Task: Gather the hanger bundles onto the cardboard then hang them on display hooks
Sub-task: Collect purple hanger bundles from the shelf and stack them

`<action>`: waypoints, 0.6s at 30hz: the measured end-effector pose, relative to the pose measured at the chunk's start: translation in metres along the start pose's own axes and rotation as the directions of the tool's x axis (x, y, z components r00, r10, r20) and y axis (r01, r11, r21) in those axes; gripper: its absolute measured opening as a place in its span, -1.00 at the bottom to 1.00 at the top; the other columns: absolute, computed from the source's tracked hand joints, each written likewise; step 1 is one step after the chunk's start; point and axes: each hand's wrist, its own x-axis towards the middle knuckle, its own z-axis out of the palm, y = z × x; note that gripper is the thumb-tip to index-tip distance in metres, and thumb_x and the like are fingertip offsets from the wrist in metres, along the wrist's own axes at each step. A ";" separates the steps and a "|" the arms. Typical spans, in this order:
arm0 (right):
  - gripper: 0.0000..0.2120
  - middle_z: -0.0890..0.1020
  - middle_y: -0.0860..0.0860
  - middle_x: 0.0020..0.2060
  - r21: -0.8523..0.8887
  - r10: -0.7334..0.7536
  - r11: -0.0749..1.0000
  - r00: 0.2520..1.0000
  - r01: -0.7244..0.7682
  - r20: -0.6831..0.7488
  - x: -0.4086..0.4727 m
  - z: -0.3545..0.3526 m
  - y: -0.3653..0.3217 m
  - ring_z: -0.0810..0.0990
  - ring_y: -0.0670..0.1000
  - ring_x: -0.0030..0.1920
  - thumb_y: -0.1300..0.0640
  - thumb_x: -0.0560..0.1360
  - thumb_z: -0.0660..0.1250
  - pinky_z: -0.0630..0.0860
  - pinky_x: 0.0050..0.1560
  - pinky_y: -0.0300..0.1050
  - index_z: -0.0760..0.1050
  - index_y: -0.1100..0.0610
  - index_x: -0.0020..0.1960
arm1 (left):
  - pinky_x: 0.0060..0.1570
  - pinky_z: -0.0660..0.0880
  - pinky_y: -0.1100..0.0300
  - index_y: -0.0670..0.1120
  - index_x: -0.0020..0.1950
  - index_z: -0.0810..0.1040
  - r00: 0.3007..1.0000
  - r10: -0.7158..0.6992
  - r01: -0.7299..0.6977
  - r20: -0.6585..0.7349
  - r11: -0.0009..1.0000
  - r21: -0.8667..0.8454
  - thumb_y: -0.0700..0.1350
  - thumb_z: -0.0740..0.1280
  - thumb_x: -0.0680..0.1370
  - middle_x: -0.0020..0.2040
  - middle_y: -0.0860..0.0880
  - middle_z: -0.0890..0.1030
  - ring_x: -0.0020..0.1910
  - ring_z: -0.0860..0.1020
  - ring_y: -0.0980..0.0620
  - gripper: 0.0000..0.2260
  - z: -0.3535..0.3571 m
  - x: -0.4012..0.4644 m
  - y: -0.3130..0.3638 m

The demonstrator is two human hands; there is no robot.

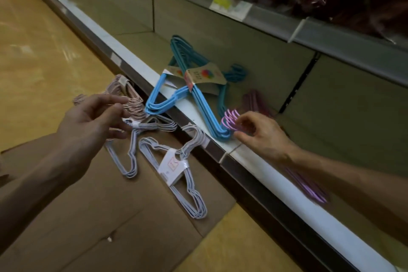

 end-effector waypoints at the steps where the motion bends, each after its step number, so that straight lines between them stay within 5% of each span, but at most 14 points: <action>1: -0.78 0.60 -0.05 -0.01 -0.005 0.055 0.998 0.998 -0.055 -0.019 -0.004 -0.006 0.009 0.56 -0.05 -0.02 0.03 0.52 0.42 0.49 0.03 -0.14 0.53 0.05 0.13 | -0.28 0.60 0.16 0.02 -0.01 0.61 1.000 -0.008 0.008 0.011 1.000 -0.009 -0.23 0.27 0.63 -0.15 -0.08 0.62 -0.23 0.62 -0.07 -0.81 0.007 0.002 -0.002; 4: -0.81 0.57 -0.01 -0.17 -0.029 0.240 0.970 0.969 -0.242 -0.061 -0.010 -0.017 0.036 0.55 0.02 -0.15 0.03 0.51 0.41 0.43 -0.21 -0.09 0.47 0.12 -0.02 | -0.15 0.57 0.00 0.02 0.01 0.63 0.999 -0.026 0.026 0.041 1.000 -0.006 -0.21 0.28 0.63 -0.18 -0.03 0.64 -0.19 0.63 -0.08 -0.83 0.024 0.006 -0.006; 7: -0.75 0.62 -0.06 -0.16 0.012 0.403 0.915 0.915 -0.402 -0.037 -0.013 -0.018 0.063 0.60 -0.05 -0.16 -0.02 0.47 0.47 0.40 -0.31 -0.25 0.54 0.11 0.02 | -0.15 0.60 0.03 -0.01 0.05 0.62 0.997 -0.043 0.044 0.062 0.999 -0.001 -0.21 0.28 0.63 -0.19 -0.01 0.66 -0.21 0.64 -0.05 -0.84 0.040 0.008 -0.008; 10: -0.49 0.63 -0.02 0.12 0.122 0.506 0.835 0.836 -0.537 0.213 -0.016 -0.015 0.086 0.61 0.03 0.13 -0.07 0.41 0.55 0.54 0.04 -0.15 0.52 0.04 0.28 | -0.15 0.60 0.05 -0.02 0.07 0.62 0.993 -0.064 0.063 0.099 0.998 0.015 -0.19 0.28 0.63 -0.17 -0.02 0.67 -0.20 0.65 -0.04 -0.85 0.051 0.006 -0.012; 13: -0.26 0.53 0.10 0.35 0.158 0.508 0.785 0.769 -0.599 0.388 -0.016 -0.009 0.091 0.52 0.10 0.34 -0.01 0.42 0.55 0.46 0.34 -0.04 0.34 0.13 0.49 | -0.16 0.61 0.08 -0.06 0.10 0.62 0.988 -0.089 0.087 0.126 0.996 0.025 -0.19 0.27 0.63 -0.15 -0.02 0.67 -0.18 0.66 -0.04 -0.85 0.062 0.006 -0.014; 16: -0.36 0.44 0.13 0.43 0.103 0.546 0.727 0.663 -0.679 0.513 -0.012 0.002 0.090 0.38 0.13 0.46 -0.06 0.53 0.42 0.30 0.49 0.05 0.31 0.16 0.50 | -0.13 0.62 0.05 -0.09 0.12 0.61 0.982 -0.118 0.115 0.150 0.993 0.031 -0.20 0.27 0.63 -0.10 -0.08 0.66 -0.18 0.65 -0.04 -0.86 0.077 0.004 -0.015; 18: -0.66 0.58 0.12 0.17 0.088 0.538 0.748 0.679 -0.658 0.499 -0.014 0.003 0.089 0.54 0.14 0.30 -0.04 0.57 0.38 0.40 0.42 0.12 0.50 0.13 0.24 | -0.14 0.63 0.05 -0.08 0.09 0.62 0.976 -0.140 0.136 0.166 0.990 0.033 -0.20 0.27 0.63 -0.12 -0.07 0.67 -0.20 0.65 -0.03 -0.86 0.087 0.004 -0.018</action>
